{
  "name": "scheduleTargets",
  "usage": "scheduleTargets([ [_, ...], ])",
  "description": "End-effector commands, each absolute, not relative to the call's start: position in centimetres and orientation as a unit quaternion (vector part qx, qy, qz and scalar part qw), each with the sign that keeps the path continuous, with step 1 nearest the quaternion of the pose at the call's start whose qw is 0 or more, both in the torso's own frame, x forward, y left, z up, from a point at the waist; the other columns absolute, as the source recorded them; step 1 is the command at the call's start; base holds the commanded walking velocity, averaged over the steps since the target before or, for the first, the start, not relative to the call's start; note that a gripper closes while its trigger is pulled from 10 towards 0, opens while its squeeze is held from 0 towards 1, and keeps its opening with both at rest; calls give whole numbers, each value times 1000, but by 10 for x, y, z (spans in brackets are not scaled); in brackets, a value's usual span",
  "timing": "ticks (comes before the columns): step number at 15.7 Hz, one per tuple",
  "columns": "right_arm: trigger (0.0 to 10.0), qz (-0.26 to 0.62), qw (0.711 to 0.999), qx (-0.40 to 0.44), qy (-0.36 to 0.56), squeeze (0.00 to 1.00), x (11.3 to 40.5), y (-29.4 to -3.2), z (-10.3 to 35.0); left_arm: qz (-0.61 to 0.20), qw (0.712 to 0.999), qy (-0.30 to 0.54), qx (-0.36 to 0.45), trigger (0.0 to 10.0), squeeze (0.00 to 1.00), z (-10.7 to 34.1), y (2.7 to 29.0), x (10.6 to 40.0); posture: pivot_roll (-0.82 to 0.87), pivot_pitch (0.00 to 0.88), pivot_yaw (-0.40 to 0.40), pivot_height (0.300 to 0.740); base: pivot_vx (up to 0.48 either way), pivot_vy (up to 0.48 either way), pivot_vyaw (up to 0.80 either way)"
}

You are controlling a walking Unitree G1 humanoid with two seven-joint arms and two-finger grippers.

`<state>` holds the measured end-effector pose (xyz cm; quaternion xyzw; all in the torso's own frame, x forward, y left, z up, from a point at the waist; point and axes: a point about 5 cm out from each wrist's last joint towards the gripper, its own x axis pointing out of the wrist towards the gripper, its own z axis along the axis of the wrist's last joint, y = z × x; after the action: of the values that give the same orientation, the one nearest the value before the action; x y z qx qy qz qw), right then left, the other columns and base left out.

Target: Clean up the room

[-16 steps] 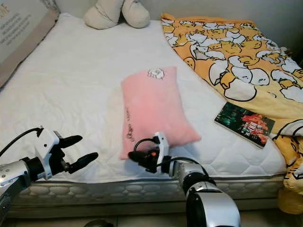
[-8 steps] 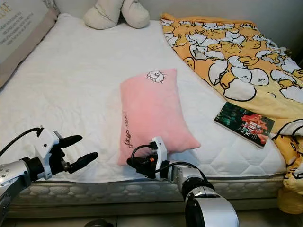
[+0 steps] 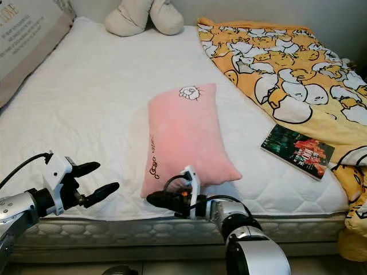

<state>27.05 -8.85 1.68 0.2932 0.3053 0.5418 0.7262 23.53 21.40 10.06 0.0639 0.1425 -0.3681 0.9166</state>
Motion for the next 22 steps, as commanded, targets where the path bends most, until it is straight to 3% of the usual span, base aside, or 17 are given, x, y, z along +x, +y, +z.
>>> scheduleTargets([
  [1,10000,546,732,303,272,1000,276,-94,25,-367,917,143,55,10000,0,101,214,238,121,0,18,740,0,0,0],
  [3,10000,533,766,313,176,1000,292,-108,48,-321,935,149,18,10000,0,98,215,249,96,0,26,740,0,0,0],
  [4,10000,498,815,276,113,1000,304,-117,63,-274,952,132,37,10000,0,98,217,260,85,0,27,740,0,0,0],
  [6,10000,458,849,257,58,1000,315,-126,79,-230,966,110,53,10000,0,100,217,271,77,0,28,740,0,0,0],
  [8,10000,321,916,240,-32,1000,343,-158,120,-171,983,58,-21,10000,0,111,195,300,59,0,19,740,0,0,0],
  [9,10000,306,920,243,-37,1000,349,-163,126,-178,982,50,-43,10000,282,115,185,309,55,0,7,740,0,0,0],
  [10,10000,252,942,221,-14,1000,363,-175,130,-185,976,43,-107,10000,1000,124,164,333,55,0,-6,740,0,0,0],
  [13,10000,138,967,208,43,1000,377,-195,130,-203,954,79,-205,10000,1000,123,134,356,14,0,-4,740,0,0,0],
  [15,10000,111,969,208,69,1000,379,-200,128,-194,950,91,-228,10000,1000,118,127,361,-5,0,0,740,0,0,0],
  [17,10000,97,968,224,64,1000,381,-208,131,-126,963,80,-223,10000,1000,112,148,368,-41,81,-2,740,0,0,0],
  [18,10000,97,968,224,64,1000,381,-208,131,-126,963,80,-223,10000,1000,112,148,368,-41,81,-2,740,0,0,0],
  [20,10000,75,960,264,56,1000,381,-220,136,-109,954,70,-270,10000,1000,109,163,371,-41,152,-11,740,0,0,0],
  [22,10000,78,958,268,68,1000,380,-220,132,-106,940,68,-317,10000,1000,105,169,370,-46,164,-2,740,0,0,0],
])
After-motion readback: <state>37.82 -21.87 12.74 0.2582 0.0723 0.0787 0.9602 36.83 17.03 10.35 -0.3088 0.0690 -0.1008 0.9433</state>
